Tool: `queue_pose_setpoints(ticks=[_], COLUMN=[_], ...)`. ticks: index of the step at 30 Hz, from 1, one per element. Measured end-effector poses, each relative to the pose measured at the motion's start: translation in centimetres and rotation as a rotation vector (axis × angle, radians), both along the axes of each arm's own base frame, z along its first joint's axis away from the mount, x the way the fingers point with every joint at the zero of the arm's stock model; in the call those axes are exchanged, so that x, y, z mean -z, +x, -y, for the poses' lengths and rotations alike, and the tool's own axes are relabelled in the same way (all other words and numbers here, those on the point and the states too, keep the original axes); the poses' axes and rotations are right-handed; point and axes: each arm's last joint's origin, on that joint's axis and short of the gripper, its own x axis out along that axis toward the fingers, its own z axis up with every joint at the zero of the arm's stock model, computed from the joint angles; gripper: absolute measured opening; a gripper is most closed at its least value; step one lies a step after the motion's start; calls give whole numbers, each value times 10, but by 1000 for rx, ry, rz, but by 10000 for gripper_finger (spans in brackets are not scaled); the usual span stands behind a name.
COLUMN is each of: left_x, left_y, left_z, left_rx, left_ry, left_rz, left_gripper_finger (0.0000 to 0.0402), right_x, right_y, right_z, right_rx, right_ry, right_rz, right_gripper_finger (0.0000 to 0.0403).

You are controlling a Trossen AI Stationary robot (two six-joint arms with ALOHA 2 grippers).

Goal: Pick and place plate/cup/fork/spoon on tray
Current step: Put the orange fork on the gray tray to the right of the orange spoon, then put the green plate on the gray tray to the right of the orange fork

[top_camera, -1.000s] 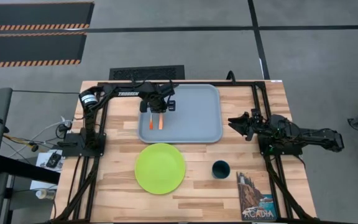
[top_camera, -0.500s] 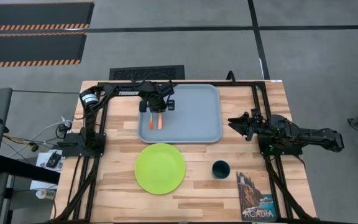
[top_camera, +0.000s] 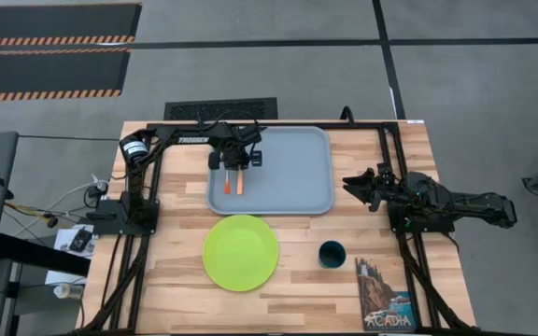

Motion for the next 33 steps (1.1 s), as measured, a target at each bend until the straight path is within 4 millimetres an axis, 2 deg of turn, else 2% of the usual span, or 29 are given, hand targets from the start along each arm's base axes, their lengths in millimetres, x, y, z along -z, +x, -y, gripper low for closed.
queue_pose_setpoints(ticks=[7, 14, 25, 29, 33], left_x=[0, -7, -50, -70, -90], left_y=[0, 4, 21, 27, 37], left_z=[0, -2, -3, 7, 29], left_rx=[30, 166, 445, 532, 622], left_ry=[17, 44, -25, -35, -16], left_rz=[-7, 9, 154, 140, 134], left_gripper_finger=[68, 69, 69, 69, 69], right_x=[0, 0, 0, 0, 0], right_y=[0, 0, 0, 0, 0], right_z=[0, 0, 0, 0, 0], right_rx=[-1, -1, -1, -1, -1], right_ry=[1, 2, 3, 3, 3], right_rz=[0, 0, 1, 1, 1], right_gripper_finger=[233, 233, 233, 233, 233])
